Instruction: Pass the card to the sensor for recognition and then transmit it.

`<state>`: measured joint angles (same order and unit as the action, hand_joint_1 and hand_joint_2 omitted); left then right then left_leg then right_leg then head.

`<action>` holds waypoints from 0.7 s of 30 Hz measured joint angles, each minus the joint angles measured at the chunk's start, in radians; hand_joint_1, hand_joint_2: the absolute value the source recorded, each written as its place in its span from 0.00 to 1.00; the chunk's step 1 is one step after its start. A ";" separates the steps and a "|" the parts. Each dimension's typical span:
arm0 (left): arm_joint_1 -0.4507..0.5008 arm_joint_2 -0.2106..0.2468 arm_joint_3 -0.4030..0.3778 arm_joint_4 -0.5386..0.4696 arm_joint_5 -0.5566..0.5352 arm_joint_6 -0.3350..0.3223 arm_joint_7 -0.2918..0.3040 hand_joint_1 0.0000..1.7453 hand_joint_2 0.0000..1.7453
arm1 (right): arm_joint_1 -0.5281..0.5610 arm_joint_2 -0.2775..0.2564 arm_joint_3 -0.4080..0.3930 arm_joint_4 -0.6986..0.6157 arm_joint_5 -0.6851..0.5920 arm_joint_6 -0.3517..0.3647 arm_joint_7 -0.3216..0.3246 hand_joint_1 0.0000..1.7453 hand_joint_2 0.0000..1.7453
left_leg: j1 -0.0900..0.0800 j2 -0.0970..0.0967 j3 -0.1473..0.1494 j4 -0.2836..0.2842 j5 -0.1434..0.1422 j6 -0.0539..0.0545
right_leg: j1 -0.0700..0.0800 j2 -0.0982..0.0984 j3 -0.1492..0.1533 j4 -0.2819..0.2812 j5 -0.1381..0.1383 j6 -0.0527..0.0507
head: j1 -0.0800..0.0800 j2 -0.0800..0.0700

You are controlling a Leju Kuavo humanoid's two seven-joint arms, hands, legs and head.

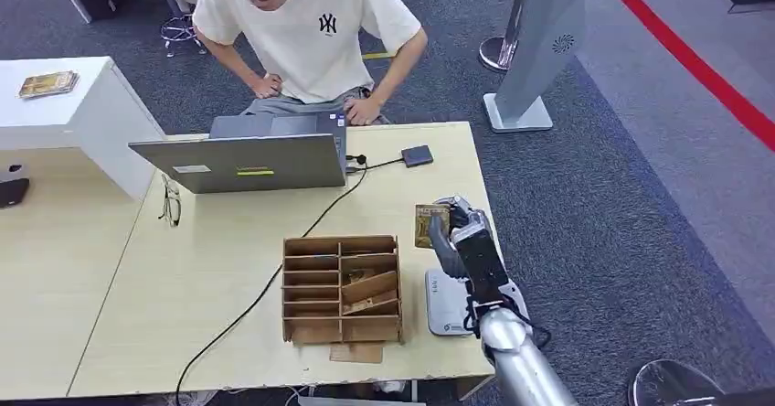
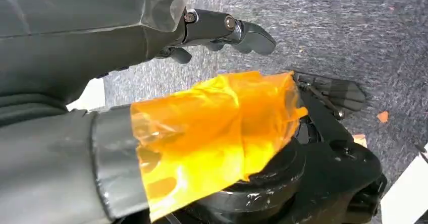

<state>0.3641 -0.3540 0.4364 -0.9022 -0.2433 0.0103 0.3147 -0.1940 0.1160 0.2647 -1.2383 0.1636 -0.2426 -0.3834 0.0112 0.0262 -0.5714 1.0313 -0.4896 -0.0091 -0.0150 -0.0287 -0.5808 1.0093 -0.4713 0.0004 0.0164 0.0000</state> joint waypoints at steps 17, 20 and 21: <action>0.003 0.000 -0.024 -0.003 0.109 0.052 0.050 0.00 0.00 | 0.030 -0.035 -0.013 0.030 0.026 0.016 0.023 1.00 1.00 | 0.000 0.000 0.000 0.000 0.000 0.000 | 0.000 0.000 0.000 0.000 0.000 0.000 | 0.000 0.000; 0.008 0.000 -0.036 -0.010 0.135 0.072 0.064 0.00 0.00 | 0.040 -0.047 -0.016 0.035 0.040 0.023 0.033 1.00 1.00 | 0.000 0.000 0.000 0.000 0.000 0.000 | 0.000 0.000 0.000 0.000 0.000 0.000 | 0.000 0.000; 0.010 0.000 -0.041 -0.011 0.147 0.081 0.070 0.00 0.00 | 0.044 -0.049 -0.016 0.035 0.047 0.027 0.040 1.00 1.00 | 0.000 0.000 0.000 0.000 0.000 0.000 | 0.000 0.000 0.000 0.000 0.000 0.000 | 0.000 0.000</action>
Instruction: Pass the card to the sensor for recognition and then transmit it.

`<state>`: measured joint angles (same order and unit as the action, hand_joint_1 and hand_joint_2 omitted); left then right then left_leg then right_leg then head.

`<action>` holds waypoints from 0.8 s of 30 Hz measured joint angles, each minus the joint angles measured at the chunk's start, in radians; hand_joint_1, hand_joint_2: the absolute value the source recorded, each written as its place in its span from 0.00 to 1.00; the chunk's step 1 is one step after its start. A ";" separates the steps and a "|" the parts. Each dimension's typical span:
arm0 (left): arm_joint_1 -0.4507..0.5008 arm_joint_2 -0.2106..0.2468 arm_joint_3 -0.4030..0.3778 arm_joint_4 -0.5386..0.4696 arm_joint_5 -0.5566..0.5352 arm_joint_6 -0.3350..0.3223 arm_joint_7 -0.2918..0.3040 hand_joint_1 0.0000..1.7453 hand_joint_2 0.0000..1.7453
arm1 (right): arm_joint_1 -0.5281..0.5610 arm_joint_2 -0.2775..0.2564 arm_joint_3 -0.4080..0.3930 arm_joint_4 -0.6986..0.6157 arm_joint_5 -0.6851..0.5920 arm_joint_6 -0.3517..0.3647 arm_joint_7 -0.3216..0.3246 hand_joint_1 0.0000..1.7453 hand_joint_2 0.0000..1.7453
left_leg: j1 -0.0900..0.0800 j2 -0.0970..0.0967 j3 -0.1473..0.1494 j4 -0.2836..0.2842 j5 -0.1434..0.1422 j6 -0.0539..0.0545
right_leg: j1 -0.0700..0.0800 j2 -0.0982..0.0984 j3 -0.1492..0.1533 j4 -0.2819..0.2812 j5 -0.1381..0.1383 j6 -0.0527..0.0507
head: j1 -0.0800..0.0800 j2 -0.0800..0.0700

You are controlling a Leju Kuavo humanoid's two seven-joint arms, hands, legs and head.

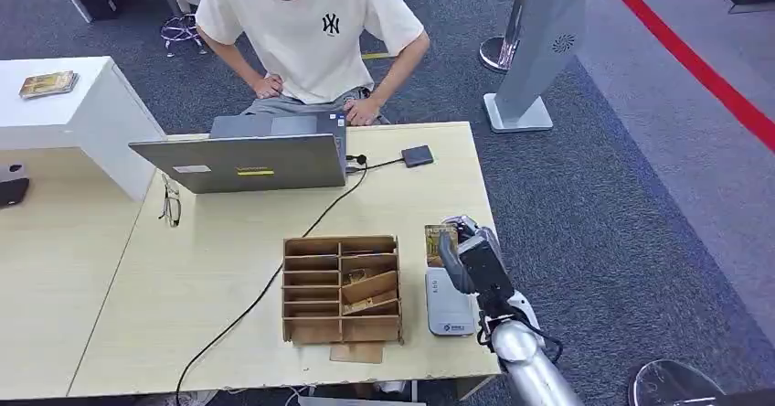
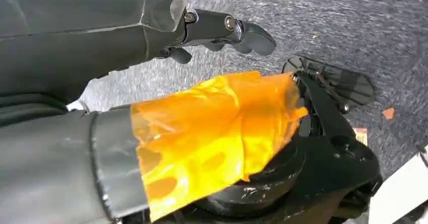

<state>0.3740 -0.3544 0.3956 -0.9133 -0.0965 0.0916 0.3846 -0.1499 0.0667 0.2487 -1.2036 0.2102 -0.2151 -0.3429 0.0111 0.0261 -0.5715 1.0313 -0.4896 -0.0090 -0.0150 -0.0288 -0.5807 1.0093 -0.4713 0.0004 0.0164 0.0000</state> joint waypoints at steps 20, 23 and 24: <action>0.006 -0.005 -0.026 -0.013 0.070 0.050 0.026 0.00 0.00 | 0.022 -0.015 -0.001 0.047 0.051 0.034 0.029 1.00 1.00 | 0.000 0.000 0.000 0.000 0.000 0.000 | 0.000 0.000 0.000 0.000 0.000 0.000 | 0.000 0.000; 0.006 -0.005 -0.026 -0.013 0.077 0.052 0.029 0.00 0.00 | 0.024 -0.015 0.003 0.057 0.050 0.045 0.036 1.00 1.00 | 0.000 0.000 0.000 0.000 0.000 0.000 | 0.000 0.000 0.000 0.000 0.000 0.000 | 0.000 0.000; 0.005 -0.006 -0.026 -0.013 0.080 0.052 0.028 0.00 0.00 | 0.025 -0.015 0.005 0.060 0.050 0.046 0.037 1.00 1.00 | 0.000 0.000 0.000 0.000 0.000 0.000 | 0.000 0.000 0.000 0.000 0.000 0.000 | 0.000 0.000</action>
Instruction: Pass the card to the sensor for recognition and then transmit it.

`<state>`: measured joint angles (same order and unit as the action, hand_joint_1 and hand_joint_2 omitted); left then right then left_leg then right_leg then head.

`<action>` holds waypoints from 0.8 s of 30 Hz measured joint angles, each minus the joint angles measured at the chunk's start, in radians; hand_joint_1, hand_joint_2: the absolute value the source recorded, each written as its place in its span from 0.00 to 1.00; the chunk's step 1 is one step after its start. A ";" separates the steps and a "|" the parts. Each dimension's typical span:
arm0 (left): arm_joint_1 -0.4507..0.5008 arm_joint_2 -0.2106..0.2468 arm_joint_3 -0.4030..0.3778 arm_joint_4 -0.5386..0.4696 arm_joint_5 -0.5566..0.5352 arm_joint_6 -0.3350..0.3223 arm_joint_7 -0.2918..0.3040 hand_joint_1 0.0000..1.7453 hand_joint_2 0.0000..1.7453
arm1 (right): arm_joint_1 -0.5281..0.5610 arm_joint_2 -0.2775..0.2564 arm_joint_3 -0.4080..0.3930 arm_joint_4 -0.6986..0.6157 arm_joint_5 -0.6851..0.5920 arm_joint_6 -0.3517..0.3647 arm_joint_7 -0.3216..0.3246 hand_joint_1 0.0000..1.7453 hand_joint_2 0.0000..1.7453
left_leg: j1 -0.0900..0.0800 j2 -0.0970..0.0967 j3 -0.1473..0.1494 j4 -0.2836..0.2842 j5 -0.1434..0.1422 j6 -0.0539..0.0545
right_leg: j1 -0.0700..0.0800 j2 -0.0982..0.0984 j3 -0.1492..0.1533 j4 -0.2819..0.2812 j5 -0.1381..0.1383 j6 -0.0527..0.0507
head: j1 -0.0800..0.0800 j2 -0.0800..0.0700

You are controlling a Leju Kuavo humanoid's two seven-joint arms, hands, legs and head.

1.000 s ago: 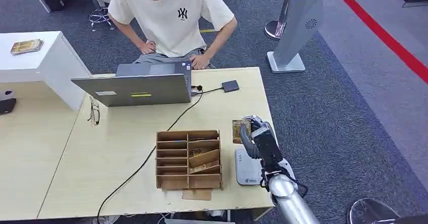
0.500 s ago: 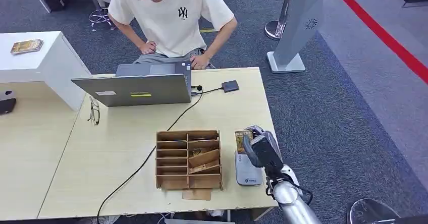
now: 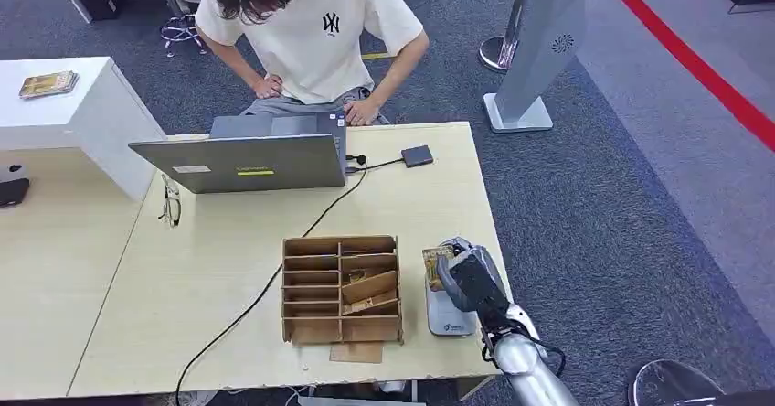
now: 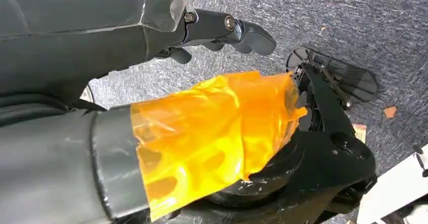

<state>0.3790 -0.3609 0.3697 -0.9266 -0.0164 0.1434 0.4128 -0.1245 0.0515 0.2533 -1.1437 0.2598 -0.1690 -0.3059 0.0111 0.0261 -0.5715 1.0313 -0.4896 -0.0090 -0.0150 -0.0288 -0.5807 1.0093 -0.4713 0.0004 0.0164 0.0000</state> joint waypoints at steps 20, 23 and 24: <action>-0.012 -0.002 0.000 0.000 0.038 0.022 0.016 0.00 0.00 | -0.021 0.000 0.024 0.104 0.043 -0.027 0.030 1.00 1.00 | 0.000 0.000 0.000 0.000 0.000 0.000 | 0.000 0.000 0.001 0.000 0.000 0.000 | 0.000 0.000; -0.013 -0.002 0.000 0.000 0.040 0.024 0.017 0.00 0.00 | -0.033 0.000 0.024 0.124 0.055 -0.043 0.030 1.00 1.00 | 0.000 0.000 0.001 0.000 0.000 0.000 | 0.000 0.000 0.001 0.000 0.000 0.000 | 0.000 0.000; -0.013 -0.002 0.000 0.000 0.040 0.025 0.018 0.00 0.00 | -0.037 0.000 0.024 0.132 0.057 -0.048 0.028 1.00 1.00 | 0.000 0.000 0.001 0.000 0.000 0.000 | 0.000 0.000 0.001 0.000 0.000 0.000 | 0.000 0.000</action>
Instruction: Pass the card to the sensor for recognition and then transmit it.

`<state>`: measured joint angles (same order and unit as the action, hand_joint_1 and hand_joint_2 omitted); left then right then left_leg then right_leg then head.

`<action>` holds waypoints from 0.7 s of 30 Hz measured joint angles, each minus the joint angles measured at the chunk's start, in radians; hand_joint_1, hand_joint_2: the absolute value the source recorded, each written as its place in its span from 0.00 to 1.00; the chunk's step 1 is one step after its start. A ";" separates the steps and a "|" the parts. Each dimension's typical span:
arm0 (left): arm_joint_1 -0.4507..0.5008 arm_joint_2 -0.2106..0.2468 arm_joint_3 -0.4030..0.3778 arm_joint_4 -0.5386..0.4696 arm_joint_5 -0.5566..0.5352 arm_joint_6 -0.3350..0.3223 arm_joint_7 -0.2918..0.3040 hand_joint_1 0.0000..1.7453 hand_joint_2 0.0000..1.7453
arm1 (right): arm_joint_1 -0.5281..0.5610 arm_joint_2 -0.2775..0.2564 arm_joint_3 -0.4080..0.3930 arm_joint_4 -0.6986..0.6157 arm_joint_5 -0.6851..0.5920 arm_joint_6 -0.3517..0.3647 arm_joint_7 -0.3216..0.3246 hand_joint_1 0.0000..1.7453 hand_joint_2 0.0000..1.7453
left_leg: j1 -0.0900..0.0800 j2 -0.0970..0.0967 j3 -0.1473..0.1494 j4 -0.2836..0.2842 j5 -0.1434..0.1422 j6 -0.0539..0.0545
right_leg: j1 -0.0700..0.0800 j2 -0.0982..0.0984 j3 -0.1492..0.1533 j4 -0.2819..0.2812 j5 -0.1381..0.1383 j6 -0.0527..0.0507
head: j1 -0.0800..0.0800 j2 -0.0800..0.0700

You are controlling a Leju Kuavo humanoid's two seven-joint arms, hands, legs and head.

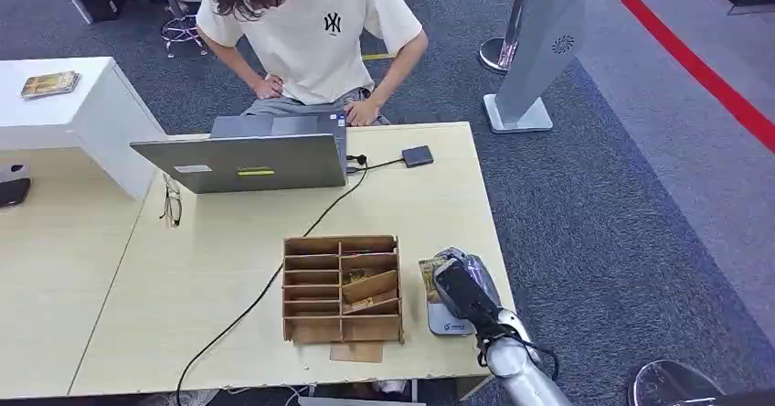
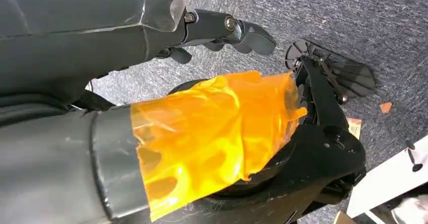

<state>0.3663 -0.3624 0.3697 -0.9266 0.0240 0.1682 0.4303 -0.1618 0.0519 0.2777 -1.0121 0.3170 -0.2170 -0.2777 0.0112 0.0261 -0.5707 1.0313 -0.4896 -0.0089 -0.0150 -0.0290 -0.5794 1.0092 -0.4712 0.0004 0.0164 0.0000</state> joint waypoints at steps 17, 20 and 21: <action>-0.001 0.000 0.000 0.000 0.013 0.010 0.017 0.00 0.00 | -0.060 0.003 0.000 0.100 0.033 -0.034 -0.019 1.00 1.00 | 0.000 0.000 0.004 0.000 0.000 0.000 | 0.000 0.000 0.004 0.000 0.000 0.000 | 0.000 0.000; -0.001 0.000 0.000 0.000 0.015 0.010 0.018 0.00 0.00 | -0.063 0.004 0.000 0.106 0.033 -0.034 -0.019 1.00 1.00 | 0.000 0.000 0.004 0.000 0.000 0.000 | 0.000 0.000 0.004 -0.001 0.000 0.001 | 0.000 0.000; -0.001 0.000 0.000 0.000 0.018 0.012 0.018 0.00 0.00 | -0.064 0.005 0.000 0.108 0.033 -0.034 -0.018 1.00 1.00 | 0.000 0.000 0.004 0.000 0.000 0.000 | 0.000 0.000 0.004 -0.001 0.001 0.001 | 0.000 0.000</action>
<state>0.3656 -0.3624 0.3693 -0.9266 0.0423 0.1801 0.4482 -0.2254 0.0565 0.2777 -0.9045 0.3502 -0.2514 -0.2960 0.0112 0.0261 -0.5668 1.0314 -0.4897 -0.0088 -0.0151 -0.0289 -0.5750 1.0087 -0.4706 0.0013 0.0164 0.0000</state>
